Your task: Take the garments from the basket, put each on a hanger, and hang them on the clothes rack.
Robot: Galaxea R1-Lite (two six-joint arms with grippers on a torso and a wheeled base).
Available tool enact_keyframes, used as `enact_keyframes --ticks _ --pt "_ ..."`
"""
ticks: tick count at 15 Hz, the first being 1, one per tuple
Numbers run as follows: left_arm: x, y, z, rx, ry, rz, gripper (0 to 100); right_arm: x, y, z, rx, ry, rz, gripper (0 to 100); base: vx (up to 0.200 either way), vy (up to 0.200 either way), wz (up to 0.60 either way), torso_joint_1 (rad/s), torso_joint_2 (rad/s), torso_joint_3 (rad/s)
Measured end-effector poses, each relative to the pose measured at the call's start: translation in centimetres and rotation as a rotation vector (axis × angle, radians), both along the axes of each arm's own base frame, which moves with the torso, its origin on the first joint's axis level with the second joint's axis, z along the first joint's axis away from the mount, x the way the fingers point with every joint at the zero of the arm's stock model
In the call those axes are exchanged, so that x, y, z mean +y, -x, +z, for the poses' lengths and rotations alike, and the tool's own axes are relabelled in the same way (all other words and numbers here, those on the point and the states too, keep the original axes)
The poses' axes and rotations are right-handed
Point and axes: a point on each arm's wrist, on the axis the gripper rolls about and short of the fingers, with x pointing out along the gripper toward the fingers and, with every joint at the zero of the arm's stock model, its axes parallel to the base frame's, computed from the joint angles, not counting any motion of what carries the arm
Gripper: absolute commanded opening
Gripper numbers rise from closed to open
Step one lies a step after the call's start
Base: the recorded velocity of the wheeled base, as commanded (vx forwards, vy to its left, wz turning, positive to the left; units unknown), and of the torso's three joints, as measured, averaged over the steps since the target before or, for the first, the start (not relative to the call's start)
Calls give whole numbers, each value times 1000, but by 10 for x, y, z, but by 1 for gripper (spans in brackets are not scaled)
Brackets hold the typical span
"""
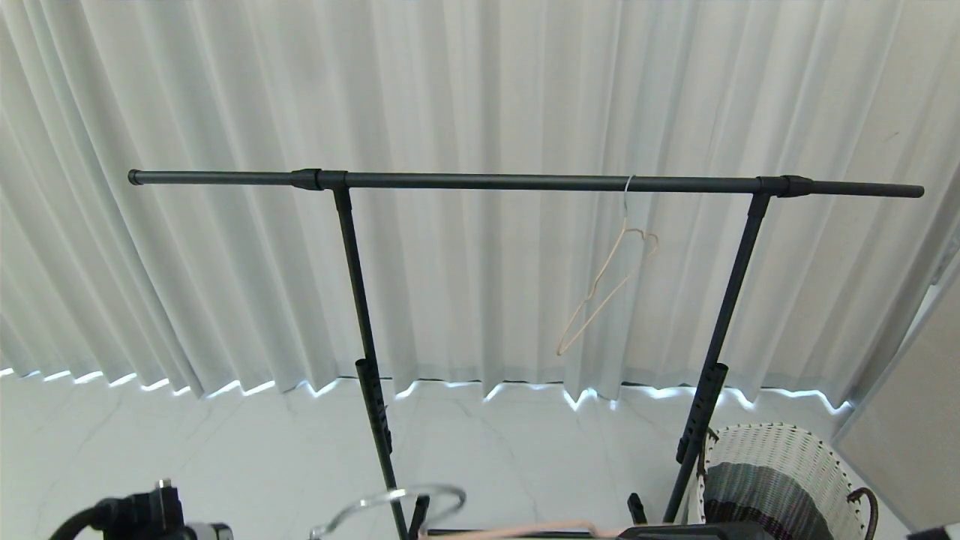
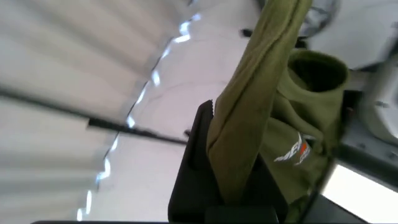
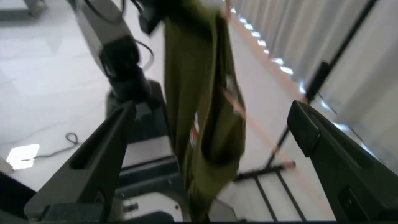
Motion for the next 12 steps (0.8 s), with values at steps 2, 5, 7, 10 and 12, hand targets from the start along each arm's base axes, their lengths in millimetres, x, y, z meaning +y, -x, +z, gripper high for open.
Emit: enact_keyframes --ticks 2,5,7,10,12 --pt "-4 -8 12 1 70 119 0 -2 -7 -10 22 94 -55 100 0 0 0 0 0 0" --pt "-18 -21 39 -32 148 207 0 -1 -22 -16 40 150 -156 100 0 0 0 0 0 0" --pt "-30 -29 52 -40 179 227 0 4 -35 -18 52 172 -247 100 0 0 0 0 0 0" --pt "-41 -36 62 -47 200 230 0 27 -56 -10 94 139 -390 100 0 0 0 0 0 0" --pt "-43 -38 65 -49 205 230 0 45 -69 -5 135 101 -465 100 0 0 0 0 0 0"
